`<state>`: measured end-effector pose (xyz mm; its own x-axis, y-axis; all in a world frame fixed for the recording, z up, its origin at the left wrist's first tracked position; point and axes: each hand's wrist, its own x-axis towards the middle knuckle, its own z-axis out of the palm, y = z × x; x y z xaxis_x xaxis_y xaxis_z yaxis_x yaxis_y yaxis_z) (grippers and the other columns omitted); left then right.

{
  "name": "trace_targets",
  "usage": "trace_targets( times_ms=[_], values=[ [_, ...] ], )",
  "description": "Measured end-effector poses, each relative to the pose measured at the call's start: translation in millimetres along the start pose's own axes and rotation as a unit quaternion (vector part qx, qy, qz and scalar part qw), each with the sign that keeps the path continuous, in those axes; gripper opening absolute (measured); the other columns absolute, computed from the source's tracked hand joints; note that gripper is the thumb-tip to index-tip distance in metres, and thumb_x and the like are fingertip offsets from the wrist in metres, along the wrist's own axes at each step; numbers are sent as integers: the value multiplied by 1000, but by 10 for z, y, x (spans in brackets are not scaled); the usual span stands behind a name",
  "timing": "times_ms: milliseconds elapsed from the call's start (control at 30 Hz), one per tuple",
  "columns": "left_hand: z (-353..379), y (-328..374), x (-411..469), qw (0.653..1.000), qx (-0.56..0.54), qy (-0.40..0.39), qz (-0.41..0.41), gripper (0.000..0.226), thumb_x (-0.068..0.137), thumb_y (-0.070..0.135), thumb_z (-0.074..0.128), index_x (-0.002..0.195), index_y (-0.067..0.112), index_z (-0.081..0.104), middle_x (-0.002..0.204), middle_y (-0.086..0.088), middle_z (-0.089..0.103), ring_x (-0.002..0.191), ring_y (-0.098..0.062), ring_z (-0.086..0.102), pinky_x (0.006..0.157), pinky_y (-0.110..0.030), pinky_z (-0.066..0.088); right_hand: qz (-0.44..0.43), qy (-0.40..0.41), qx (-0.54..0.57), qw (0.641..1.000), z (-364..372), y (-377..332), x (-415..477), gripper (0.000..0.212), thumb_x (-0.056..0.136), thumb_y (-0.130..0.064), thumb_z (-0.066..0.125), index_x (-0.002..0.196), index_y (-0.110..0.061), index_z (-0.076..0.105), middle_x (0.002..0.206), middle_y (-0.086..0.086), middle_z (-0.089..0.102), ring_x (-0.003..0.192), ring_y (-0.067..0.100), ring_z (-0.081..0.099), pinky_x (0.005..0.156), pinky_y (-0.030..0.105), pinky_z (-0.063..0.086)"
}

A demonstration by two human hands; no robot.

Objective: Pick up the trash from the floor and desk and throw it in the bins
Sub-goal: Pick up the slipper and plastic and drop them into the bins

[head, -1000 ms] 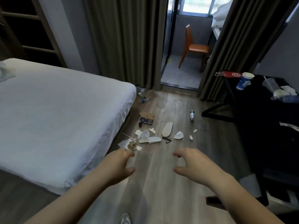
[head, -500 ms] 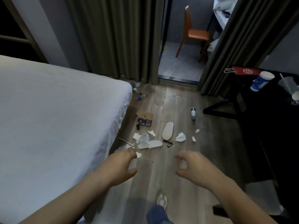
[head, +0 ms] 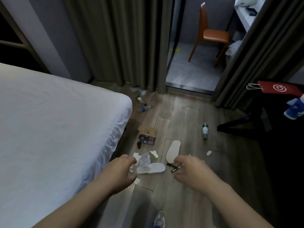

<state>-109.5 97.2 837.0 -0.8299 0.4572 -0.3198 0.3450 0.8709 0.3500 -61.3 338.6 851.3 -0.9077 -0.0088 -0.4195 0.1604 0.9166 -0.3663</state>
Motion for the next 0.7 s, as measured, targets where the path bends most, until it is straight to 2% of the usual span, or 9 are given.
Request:
trace_targets(
  times_ms=[167,267,433,700],
  values=[
    [138,-81,633,1000,2,-20,-13,24,85,37,56,105,23,56,108,2,55,98,-16,56,81,-27,45,-3,-29,0,1000,16,291,554,46,84,-31,58,129,-27,53,121,-5,60,112,16,54,77,27,42],
    [283,-213,1024,999,7,-29,-18,28,86,37,57,109,22,56,109,1,54,99,-16,56,81,-26,44,0,-34,5,999,133,444,889,49,85,-34,60,132,-25,52,128,-5,58,118,15,53,89,25,44],
    [769,-562,1573,998,-8,-38,-45,38,86,37,58,121,21,54,118,1,54,106,-16,56,86,-25,44,19,-36,-3,999,526,681,1460,48,86,-38,60,131,-27,50,129,-6,57,117,14,54,90,24,44],
    [2254,-1572,2555,997,-9,-58,-57,37,87,29,55,123,21,53,124,2,55,110,-16,55,88,-28,46,30,-40,3,999,2052,1120,2778,49,86,-37,60,132,-26,50,128,-6,57,118,11,52,92,23,41]
  ],
)
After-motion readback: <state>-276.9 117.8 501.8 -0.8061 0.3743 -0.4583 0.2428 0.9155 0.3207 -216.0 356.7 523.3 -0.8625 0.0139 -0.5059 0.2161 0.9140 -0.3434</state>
